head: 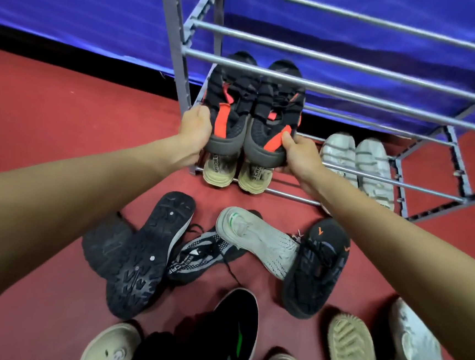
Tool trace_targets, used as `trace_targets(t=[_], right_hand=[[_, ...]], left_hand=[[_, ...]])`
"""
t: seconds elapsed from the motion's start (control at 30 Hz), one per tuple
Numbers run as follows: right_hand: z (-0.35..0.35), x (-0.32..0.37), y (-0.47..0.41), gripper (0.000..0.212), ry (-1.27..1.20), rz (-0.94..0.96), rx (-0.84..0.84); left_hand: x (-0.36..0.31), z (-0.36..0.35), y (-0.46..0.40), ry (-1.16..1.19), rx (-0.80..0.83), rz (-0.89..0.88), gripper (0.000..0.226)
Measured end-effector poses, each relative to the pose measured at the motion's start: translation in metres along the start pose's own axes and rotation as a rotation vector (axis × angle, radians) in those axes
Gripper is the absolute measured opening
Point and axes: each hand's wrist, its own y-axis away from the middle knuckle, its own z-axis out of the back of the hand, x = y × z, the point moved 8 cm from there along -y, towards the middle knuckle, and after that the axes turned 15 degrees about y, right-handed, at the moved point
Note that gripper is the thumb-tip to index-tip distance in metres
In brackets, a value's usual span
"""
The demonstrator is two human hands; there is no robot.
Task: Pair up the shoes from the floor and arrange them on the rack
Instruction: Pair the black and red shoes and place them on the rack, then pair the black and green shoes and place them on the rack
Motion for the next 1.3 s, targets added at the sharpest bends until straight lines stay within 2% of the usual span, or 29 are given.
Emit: trace_targets(t=[0.13, 0.23, 0.3, 0.37, 0.43, 0.53, 0.67, 0.77, 0.9, 1.0, 1.17, 1.3], right_hand=[[-0.013, -0.01, 0.013, 0.032, -0.151, -0.108, 0.079], [-0.009, -0.007, 0.023, 0.032, -0.036, -0.02, -0.017], [-0.006, -0.008, 0.035, 0.039, 0.062, 0.068, -0.118], [-0.01, -0.013, 0.056, 0.043, 0.14, 0.158, -0.172], [-0.021, -0.024, 0.076, 0.045, 0.193, 0.208, -0.157], [-0.051, -0.044, 0.102, 0.041, 0.305, 0.208, -0.039], [-0.098, -0.069, 0.132, 0.041, 0.429, 0.239, 0.128], [-0.121, -0.079, 0.149, 0.046, 0.52, 0.264, 0.202], [-0.144, -0.082, 0.164, 0.05, 0.62, 0.298, 0.278], [-0.155, -0.081, 0.165, 0.053, 0.671, 0.316, 0.3], [-0.169, -0.08, 0.165, 0.053, 0.708, 0.29, 0.305], [-0.175, -0.073, 0.169, 0.058, 0.742, 0.327, 0.31]], left_hand=[[-0.007, -0.003, 0.006, -0.139, 0.081, -0.058, 0.026], [-0.004, 0.0, 0.011, -0.267, 0.18, -0.123, 0.039], [-0.004, 0.007, 0.022, -0.328, 0.231, -0.2, 0.045], [-0.008, 0.018, 0.04, -0.382, 0.247, -0.292, 0.041], [-0.007, 0.033, 0.057, -0.41, 0.246, -0.348, 0.036], [0.018, 0.061, 0.077, -0.47, 0.257, -0.261, 0.035], [0.078, 0.101, 0.101, -0.762, 0.389, -0.129, 0.036], [0.121, 0.133, 0.121, -0.96, 0.421, -0.026, 0.063], [0.161, 0.162, 0.148, -1.083, 0.405, 0.12, 0.105], [0.179, 0.168, 0.154, -1.144, 0.416, 0.131, 0.117], [0.182, 0.163, 0.157, -1.125, 0.375, 0.064, 0.112], [0.156, 0.171, 0.153, -0.876, 0.279, 0.049, 0.098]])
